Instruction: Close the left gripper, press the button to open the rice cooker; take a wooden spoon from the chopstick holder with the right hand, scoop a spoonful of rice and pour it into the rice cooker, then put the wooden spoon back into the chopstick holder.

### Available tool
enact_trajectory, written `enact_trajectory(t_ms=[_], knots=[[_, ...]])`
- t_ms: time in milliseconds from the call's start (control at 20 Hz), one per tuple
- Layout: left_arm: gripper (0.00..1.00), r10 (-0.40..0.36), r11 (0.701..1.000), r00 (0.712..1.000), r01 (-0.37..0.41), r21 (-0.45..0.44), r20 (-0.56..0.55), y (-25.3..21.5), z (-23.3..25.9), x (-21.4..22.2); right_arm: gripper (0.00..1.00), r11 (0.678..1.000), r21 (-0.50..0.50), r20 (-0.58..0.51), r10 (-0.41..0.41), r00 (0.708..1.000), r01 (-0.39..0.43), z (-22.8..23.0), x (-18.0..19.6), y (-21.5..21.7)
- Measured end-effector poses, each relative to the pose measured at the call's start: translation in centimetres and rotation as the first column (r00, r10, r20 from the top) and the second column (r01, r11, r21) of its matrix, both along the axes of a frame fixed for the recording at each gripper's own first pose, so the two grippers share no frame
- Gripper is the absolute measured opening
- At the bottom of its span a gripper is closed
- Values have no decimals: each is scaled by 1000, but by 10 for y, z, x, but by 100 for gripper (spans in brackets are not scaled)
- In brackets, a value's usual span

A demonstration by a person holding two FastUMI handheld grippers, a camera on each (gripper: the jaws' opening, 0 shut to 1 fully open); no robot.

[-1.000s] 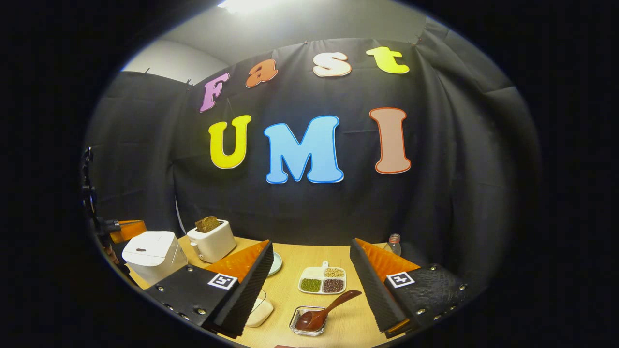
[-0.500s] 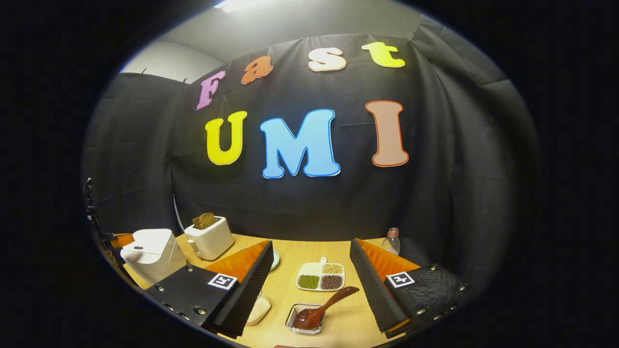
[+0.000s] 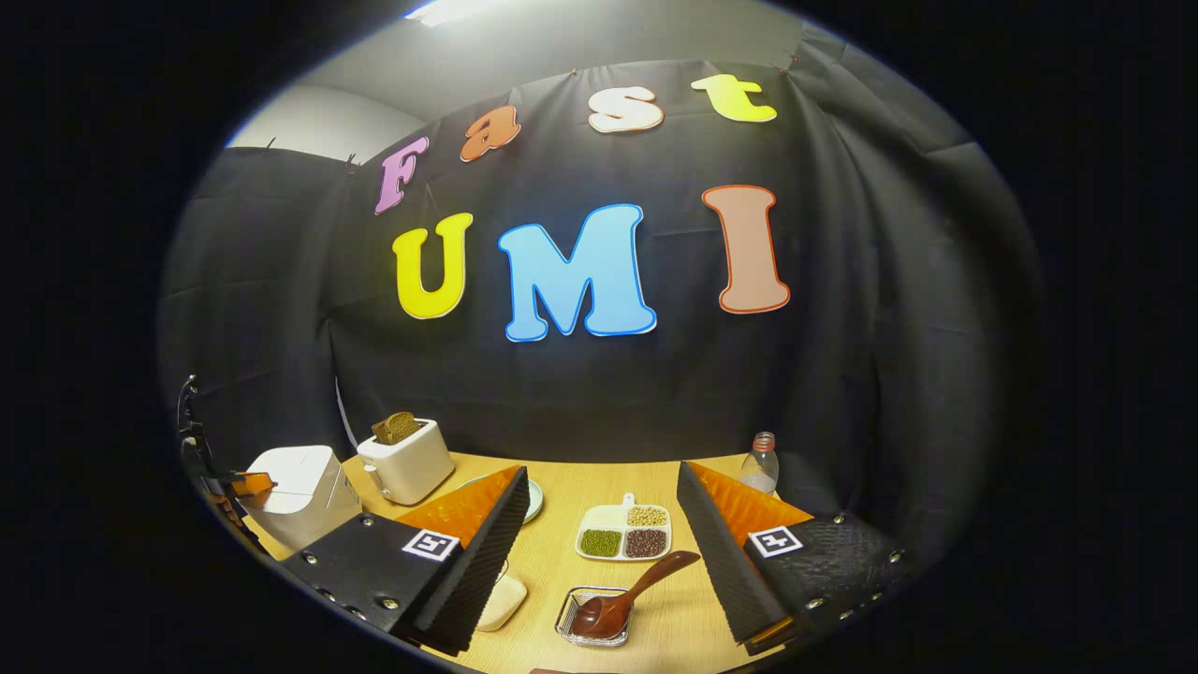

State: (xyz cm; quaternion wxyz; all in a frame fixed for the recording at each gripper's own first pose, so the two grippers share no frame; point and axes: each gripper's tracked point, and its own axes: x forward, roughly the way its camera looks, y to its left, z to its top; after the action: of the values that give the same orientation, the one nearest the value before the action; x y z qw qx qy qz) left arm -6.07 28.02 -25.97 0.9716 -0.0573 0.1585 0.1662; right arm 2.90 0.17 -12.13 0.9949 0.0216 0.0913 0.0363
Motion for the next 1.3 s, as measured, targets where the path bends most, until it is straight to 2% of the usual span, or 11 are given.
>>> enact_trajectory(t_ms=[50, 100, 200, 300, 350, 450, 650, 950, 1300], knots=[[12, -2, 1000, 1000, 2, -6, -6, 0, 2, -1, 97, 1000, -5, -7, 2, 1000, -2, -4, 0, 0], [11, 8, 1000, 1000, -8, 8, -4, 2, 9, -3, 97, 1000, -8, -10, 4, 1000, -5, -6, -1, 0], [8, 73, 993, 994, -81, 88, 87, 13, 60, -17, 97, 1000, -16, -10, -1, 1000, 1, -8, 0, -4], [44, 63, 980, 968, -106, 168, 241, -3, 121, -24, 97, 1000, -17, -14, -2, 1000, 2, -13, 0, -5], [62, 49, 982, 962, -97, 165, 270, -17, 135, -30, 97, 1000, -13, -15, 0, 1000, 0, -15, 0, -5], [97, -28, 989, 957, -16, 149, 289, -51, 146, -33, 97, 1000, -7, -16, 3, 1000, -4, -19, -1, -5], [99, -109, 986, 945, 63, 156, 308, -92, 148, -32, 97, 1000, -7, -9, 17, 1000, -17, -26, -3, -6], [99, -223, 972, 917, 183, 149, 329, -151, 141, -18, 97, 1000, 1, 5, -17, 1000, 17, -39, -1, -26], [99, -270, 960, 907, 230, 158, 323, -186, 123, -10, 97, 999, 22, -24, -45, 999, 45, -79, 8, -50]])
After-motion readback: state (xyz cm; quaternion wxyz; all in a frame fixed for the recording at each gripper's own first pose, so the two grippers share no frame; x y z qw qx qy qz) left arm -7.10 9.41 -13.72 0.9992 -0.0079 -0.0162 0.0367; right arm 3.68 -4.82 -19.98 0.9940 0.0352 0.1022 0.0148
